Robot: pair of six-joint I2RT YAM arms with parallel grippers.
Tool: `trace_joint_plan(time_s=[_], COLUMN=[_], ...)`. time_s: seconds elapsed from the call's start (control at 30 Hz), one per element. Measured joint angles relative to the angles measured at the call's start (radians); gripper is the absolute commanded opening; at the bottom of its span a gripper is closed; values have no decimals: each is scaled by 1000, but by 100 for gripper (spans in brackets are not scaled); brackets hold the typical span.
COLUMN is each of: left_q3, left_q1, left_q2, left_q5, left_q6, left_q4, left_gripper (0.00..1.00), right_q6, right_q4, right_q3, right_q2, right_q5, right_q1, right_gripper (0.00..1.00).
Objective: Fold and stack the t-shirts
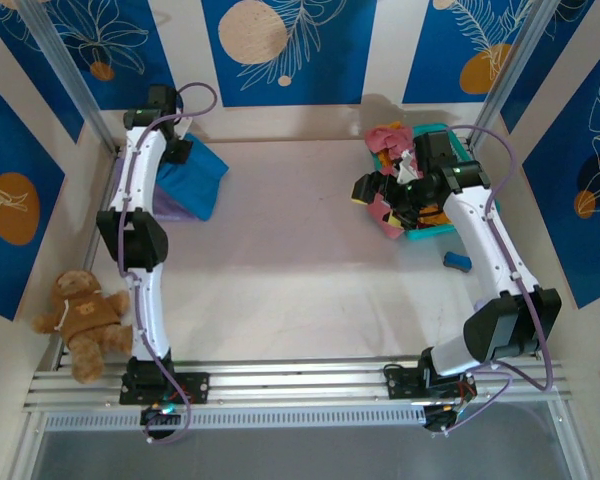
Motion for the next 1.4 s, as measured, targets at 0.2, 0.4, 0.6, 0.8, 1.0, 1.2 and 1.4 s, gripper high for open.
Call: trace_joint_plan(time_s=[0.2,0.4,0.6,0.8,1.0,1.2,1.4], left_q3=[0,0,0,0,-16,-19,-19], left_q1=[4,5,12,42,84,124,153], left_q2=[-29,-68,-68,-50,6,42,53], left_q5=[1,1,5,18,12,-17,-34], left_q6=[0,-1,-4,-18,-18,-2,11], left_q4=[0,0,-3,-2,8,37,55], left_gripper=[0,0,0,0,0,0,0], right_q6=[0,0,0,0,-4,-23,-26], right_q4=[0,0,0,-2,-19,-57,-84], right_q3=[4,4,4,9,45,101,130], right_q2=[5,5,5,12,27,64,105], right_q5=[0,0,0,0,0,0,0], right_q1=[13,16,16,16,16,16,23], right_gripper=[99,99,99,99,99,99,99])
